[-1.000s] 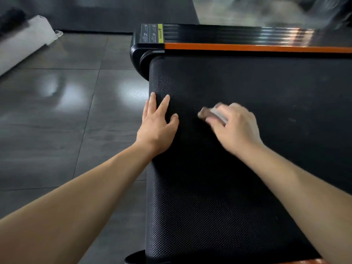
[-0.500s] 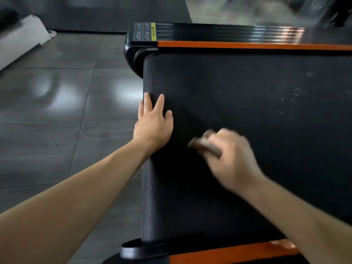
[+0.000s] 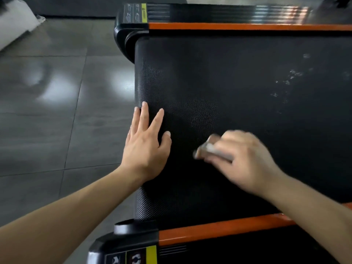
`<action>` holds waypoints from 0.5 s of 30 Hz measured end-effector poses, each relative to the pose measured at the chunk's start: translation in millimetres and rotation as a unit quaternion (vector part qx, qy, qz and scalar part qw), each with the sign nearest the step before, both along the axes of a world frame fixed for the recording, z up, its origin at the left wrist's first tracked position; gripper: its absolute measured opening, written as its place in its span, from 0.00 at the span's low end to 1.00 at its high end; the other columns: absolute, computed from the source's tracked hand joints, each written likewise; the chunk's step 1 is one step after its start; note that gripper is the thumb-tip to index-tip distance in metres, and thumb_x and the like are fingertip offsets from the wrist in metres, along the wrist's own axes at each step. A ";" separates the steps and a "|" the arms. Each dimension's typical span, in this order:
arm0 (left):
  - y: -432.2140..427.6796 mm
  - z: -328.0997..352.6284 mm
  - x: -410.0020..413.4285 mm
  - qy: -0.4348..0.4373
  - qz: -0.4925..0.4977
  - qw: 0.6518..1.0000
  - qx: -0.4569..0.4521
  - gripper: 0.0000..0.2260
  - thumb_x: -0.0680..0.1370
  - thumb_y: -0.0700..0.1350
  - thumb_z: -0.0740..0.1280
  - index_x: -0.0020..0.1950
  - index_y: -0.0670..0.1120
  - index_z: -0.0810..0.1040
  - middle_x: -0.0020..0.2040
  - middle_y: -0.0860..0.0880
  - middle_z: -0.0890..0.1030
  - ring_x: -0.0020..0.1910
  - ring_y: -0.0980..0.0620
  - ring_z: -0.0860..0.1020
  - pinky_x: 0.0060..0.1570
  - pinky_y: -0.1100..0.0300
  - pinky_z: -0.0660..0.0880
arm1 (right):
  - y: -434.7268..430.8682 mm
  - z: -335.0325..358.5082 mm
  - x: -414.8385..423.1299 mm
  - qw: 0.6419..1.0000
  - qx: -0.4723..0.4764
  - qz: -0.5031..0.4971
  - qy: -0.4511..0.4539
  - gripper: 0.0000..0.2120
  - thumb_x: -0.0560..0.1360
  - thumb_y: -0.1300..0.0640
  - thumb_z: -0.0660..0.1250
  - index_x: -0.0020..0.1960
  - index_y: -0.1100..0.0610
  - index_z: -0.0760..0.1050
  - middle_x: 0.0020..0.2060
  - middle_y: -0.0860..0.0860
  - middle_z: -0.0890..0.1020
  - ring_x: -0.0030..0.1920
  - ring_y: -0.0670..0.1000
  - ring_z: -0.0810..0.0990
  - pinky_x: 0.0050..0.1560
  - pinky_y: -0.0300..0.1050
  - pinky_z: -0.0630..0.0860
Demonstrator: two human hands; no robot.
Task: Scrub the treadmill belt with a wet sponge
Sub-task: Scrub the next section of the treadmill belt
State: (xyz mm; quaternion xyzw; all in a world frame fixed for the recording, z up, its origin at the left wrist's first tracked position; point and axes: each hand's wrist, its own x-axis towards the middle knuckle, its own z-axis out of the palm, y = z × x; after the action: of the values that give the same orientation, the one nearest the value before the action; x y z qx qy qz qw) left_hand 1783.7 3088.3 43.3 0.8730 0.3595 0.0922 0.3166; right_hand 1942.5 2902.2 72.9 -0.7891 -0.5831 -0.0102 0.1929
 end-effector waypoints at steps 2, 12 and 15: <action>-0.7 0.8 -0.6 -0.002 0.002 1.000 0.000 0.28 0.83 0.53 0.59 0.83 0.57 0.56 0.85 0.53 0.42 0.82 0.56 0.37 0.79 0.48 0.50 | 2.4 -0.5 10.7 0.994 0.023 -0.098 0.028 0.14 0.77 0.43 0.70 0.41 0.53 0.80 0.35 0.44 0.71 0.37 0.51 0.75 0.37 0.49 0.72; -3.4 3.5 0.5 0.006 0.009 1.000 -0.005 0.27 0.84 0.53 0.58 0.83 0.57 0.56 0.85 0.53 0.43 0.82 0.55 0.39 0.80 0.45 0.52 | -37.0 3.2 6.9 0.994 -0.005 -0.046 0.098 0.15 0.76 0.42 0.69 0.38 0.51 0.79 0.34 0.44 0.71 0.37 0.48 0.72 0.37 0.50 0.71; -4.2 4.4 0.4 0.010 0.011 1.000 0.002 0.27 0.84 0.53 0.58 0.83 0.56 0.56 0.85 0.52 0.44 0.82 0.54 0.39 0.80 0.45 0.52 | -55.6 9.5 -24.7 0.985 -0.060 0.060 0.148 0.10 0.74 0.41 0.67 0.40 0.45 0.78 0.37 0.41 0.72 0.40 0.43 0.72 0.42 0.46 0.69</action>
State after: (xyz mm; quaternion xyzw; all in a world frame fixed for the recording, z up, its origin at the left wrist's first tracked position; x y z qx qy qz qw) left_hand 1784.1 3084.1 47.6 0.8701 0.3724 0.0880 0.3106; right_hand 1917.9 2846.6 82.4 -0.7558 -0.5938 0.1531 0.2297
